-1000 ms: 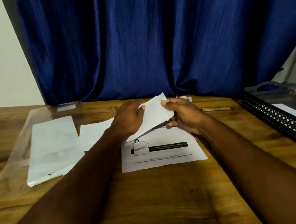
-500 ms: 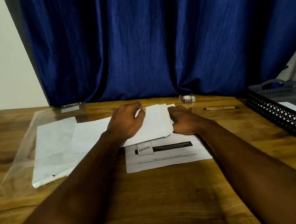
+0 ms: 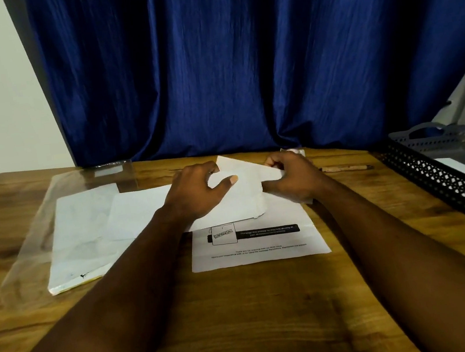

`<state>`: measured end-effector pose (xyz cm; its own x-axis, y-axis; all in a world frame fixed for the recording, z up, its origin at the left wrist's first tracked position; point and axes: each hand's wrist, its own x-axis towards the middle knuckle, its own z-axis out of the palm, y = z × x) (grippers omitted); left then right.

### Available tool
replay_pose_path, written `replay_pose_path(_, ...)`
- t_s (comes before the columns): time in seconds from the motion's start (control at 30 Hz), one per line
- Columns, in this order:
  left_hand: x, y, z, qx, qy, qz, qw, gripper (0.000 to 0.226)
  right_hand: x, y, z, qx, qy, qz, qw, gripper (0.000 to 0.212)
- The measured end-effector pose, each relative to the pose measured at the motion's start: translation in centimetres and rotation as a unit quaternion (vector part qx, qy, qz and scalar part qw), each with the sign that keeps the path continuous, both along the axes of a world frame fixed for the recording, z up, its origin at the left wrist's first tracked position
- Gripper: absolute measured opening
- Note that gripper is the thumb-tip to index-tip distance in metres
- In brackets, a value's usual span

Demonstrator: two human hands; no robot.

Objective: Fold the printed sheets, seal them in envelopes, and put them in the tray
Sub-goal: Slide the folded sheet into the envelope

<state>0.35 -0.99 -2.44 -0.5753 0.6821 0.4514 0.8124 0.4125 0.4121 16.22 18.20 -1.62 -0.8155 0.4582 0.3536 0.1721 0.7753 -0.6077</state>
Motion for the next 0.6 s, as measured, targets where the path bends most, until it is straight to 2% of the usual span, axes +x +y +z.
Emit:
replay_pose_path(0.1, -0.2, 0.0, 0.0, 0.022, -0.053, -0.028, 0.998, 0.038, -0.2, 1.0, -0.1, -0.084, 0.064, -0.031, 0.994, 0.024)
replay_pose_path(0.23, -0.9, -0.1, 0.3, 0.048, -0.159, -0.078, 0.983, 0.024, 0.1, 2.7, 1.0, -0.127, 0.126, -0.077, 0.981, 0.025)
replay_pose_path(0.33, -1.2, -0.3, 0.6, 0.075, -0.225, -0.09, 0.967, 0.024, 0.6, 3.1, 1.7, -0.19, 0.157, -0.074, 0.966, 0.032)
replay_pose_path(0.6, -1.9, 0.0, -0.3, 0.12, -0.234, -0.067, 0.962, 0.019, 1.6, 2.9, 2.3, -0.214, 0.085, 0.021, 0.973, 0.035)
